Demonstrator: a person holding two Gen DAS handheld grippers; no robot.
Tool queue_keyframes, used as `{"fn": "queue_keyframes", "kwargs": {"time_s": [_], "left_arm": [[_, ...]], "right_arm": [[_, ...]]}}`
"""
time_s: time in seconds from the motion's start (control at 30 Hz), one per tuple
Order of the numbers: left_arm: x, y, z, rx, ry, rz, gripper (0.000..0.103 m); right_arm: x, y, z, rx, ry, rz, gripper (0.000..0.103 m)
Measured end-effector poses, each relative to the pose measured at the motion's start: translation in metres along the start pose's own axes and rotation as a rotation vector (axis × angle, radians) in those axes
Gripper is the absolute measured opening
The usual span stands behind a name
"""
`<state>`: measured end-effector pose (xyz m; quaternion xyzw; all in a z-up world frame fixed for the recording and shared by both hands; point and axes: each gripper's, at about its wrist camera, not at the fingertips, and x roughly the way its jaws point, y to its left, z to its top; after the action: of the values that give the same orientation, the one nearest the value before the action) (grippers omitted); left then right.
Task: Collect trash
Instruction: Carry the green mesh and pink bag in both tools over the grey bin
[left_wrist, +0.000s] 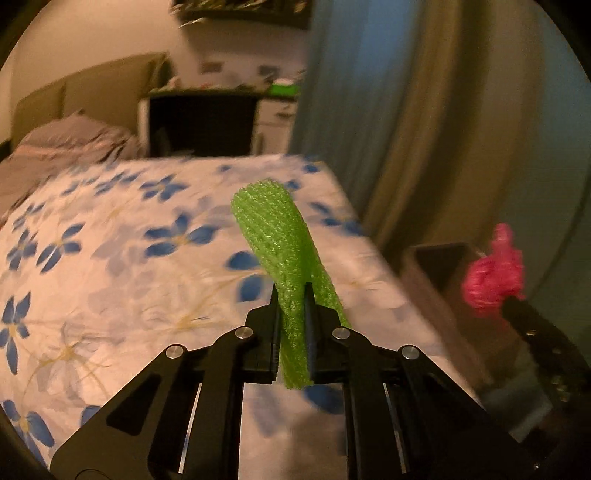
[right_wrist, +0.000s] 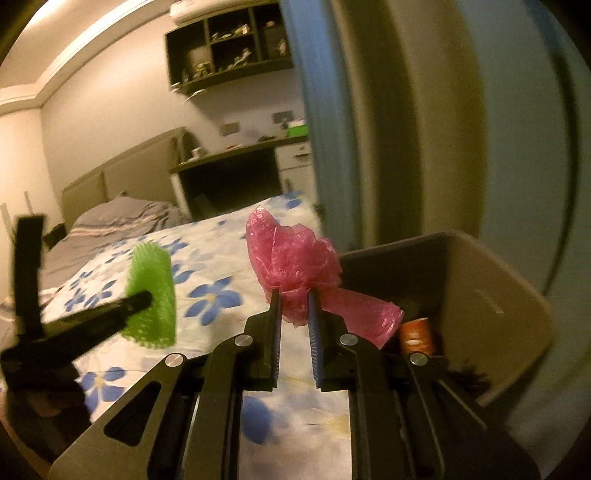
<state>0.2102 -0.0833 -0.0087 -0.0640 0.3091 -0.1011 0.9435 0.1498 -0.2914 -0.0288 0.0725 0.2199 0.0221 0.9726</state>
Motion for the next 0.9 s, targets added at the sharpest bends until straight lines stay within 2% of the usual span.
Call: {"fn": "queue_keyframes", "kwargs": {"time_s": [0.13, 0.4, 0.67, 0.9], "left_arm": [[-0.006, -0.051, 0.003, 0.076, -0.017, -0.093, 0.010], [0.007, -0.126, -0.001, 0.174, -0.036, -0.218, 0.010], [0.034, -0.157, -0.009, 0.222, -0.006, -0.280, 0.010], [0.051, -0.161, -0.013, 0.206, 0.027, -0.288, 0.010]], "right_arm": [[-0.012, -0.028, -0.001, 0.033, -0.021, -0.062, 0.015], [-0.026, -0.073, -0.006, 0.086, -0.047, -0.148, 0.015], [-0.020, -0.092, -0.007, 0.107, -0.054, -0.171, 0.015], [-0.009, -0.091, -0.008, 0.112, -0.038, -0.174, 0.015]]}}
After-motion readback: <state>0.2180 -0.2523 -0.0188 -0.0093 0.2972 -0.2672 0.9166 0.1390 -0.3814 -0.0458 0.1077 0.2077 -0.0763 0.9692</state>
